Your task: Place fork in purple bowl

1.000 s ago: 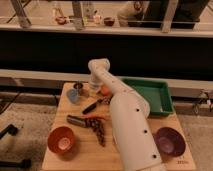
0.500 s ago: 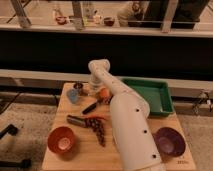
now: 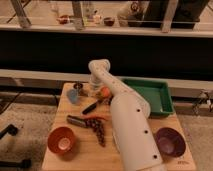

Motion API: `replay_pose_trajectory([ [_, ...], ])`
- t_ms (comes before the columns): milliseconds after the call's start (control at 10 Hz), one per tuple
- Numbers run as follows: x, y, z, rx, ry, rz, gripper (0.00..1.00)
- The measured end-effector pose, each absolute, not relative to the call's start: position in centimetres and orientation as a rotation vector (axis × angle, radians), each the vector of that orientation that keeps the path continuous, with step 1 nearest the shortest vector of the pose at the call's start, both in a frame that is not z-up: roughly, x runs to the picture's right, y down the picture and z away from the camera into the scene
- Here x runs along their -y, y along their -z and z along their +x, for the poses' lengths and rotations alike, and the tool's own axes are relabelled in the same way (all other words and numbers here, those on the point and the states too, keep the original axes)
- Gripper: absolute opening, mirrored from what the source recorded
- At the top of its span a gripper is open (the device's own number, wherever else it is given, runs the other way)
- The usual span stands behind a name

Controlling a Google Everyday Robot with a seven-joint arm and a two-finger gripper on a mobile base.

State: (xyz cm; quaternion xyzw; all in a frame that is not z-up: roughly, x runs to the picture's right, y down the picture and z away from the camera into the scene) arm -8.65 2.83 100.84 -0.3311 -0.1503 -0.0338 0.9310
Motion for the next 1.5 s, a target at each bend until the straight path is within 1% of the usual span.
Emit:
replay_pose_trajectory([
  [300, -2.8, -100.5, -8.9, 0.318, 0.074, -0.673, 0.10],
  [900, -0.9, -98.2, -10.1, 0.388, 0.072, -0.632, 0.10],
  [1200, 0.4, -96.7, -10.5, 0.424, 0.070, -0.605, 0.10],
  [1500, 2.4, -94.1, -10.6, 0.466, 0.069, -0.567, 0.10],
])
